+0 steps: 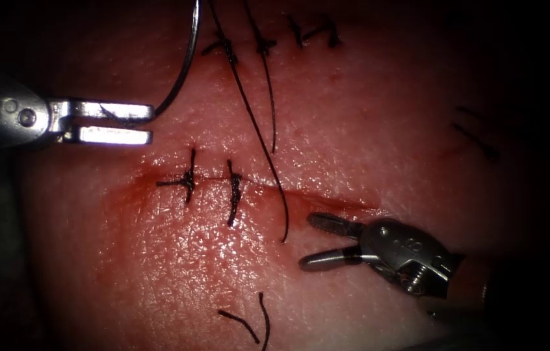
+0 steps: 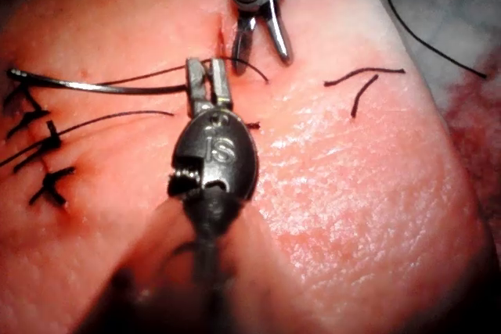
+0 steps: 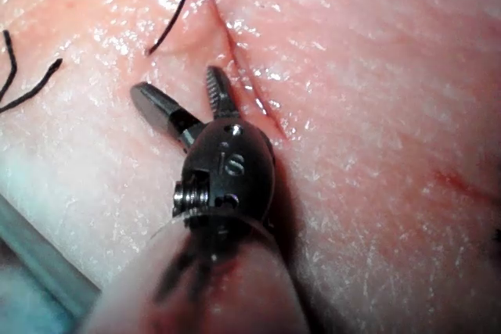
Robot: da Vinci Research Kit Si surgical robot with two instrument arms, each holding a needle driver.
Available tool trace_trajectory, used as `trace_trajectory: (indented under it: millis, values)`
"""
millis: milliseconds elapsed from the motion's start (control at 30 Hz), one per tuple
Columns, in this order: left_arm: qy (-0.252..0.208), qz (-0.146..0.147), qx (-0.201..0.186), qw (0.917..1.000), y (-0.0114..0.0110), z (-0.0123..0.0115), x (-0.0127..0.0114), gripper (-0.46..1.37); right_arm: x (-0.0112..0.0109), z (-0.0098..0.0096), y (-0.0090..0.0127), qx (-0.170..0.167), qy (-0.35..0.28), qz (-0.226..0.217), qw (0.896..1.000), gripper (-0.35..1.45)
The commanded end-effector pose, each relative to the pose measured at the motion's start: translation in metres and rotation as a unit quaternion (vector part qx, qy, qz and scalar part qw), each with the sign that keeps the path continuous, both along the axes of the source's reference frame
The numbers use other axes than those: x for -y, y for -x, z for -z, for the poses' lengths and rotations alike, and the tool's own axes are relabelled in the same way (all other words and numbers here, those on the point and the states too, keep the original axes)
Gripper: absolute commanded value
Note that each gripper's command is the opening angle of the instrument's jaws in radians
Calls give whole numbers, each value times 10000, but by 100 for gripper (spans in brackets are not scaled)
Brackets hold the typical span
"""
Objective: Wound Closure
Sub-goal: Pull suture through incision until only a short tail remains
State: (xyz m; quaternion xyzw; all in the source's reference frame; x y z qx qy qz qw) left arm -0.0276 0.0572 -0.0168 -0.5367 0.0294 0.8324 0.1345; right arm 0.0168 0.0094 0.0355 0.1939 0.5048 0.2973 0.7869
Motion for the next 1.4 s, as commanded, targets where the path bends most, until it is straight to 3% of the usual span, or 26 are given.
trace_trajectory:
  millis: [33, 367, 700, 833, 867, 933, 967, 1000, 1167, 1400]
  values:
    - [-30, -35, -49, 10000, 0, -4, 6, -35, -1, 2, 0, -11, 22, 23, 10000, 102]
    - [-176, 50, -223, 9996, -6, -34, 46, -35, -2, 12, -5, -136, 66, 209, 9997, 104]
    - [-250, 123, -228, 9994, -14, -38, 55, -35, -8, 10, -22, -184, 74, 170, 9997, 94]
    - [-248, 139, -247, 9993, -17, -38, 56, -35, -9, 9, -26, -186, 102, 176, 9996, 78]
    - [-243, 146, -255, 9993, -18, -38, 57, -35, -9, 9, -27, -183, 73, 160, 9997, 65]
    - [-265, 152, -244, 9992, -18, -39, 58, -35, -10, 10, -28, -184, 43, 146, 9997, 30]
    - [-280, 169, -243, 9992, -17, -40, 59, -35, -10, 10, -28, -212, 12, 143, 9997, -24]
    - [-274, 163, -237, 9992, -17, -41, 60, -35, -11, 11, -28, -218, -55, 145, 9996, -35]
    - [-340, 164, -249, 9990, -15, -50, 66, -35, -14, 19, -30, -14, -349, 110, 9993, -35]
    - [-381, 169, -221, 9989, -15, -54, 67, -35, -17, 30, -31, -3, -400, 71, 9992, -35]
